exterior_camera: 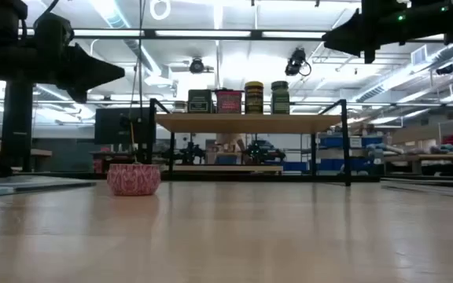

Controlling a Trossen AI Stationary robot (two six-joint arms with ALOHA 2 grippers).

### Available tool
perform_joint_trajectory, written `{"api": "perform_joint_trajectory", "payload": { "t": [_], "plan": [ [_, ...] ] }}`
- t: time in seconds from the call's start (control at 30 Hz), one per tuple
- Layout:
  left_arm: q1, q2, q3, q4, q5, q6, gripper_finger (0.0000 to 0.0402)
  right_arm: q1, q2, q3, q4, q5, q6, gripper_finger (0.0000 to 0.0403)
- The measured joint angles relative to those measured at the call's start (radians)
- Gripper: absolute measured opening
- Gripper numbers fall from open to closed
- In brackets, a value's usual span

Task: Shelf spices
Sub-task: Remove the green seasoning bottle from the shelf

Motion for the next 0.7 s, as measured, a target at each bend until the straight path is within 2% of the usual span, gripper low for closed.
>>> {"api": "perform_joint_trajectory", "payload": {
  "t": [0.47, 0.57, 0.7],
  "plan": [
    [0.0, 0.0, 0.0, -0.01, -0.026, 0.021, 0.0029, -0.006, 0.005, 0.0, 0.023, 0.023, -0.01, 0.0148],
    [0.0, 0.0, 0.0, -0.011, -0.026, 0.021, 0.0029, -0.02, 0.037, 0.012, 0.05, 0.044, -0.024, 0.015],
    [0.0, 0.0, 0.0, -0.011, -0.026, 0.02, 0.0029, -0.05, 0.137, 0.121, -0.077, 0.047, -0.048, 0.0162]
  ]
}}
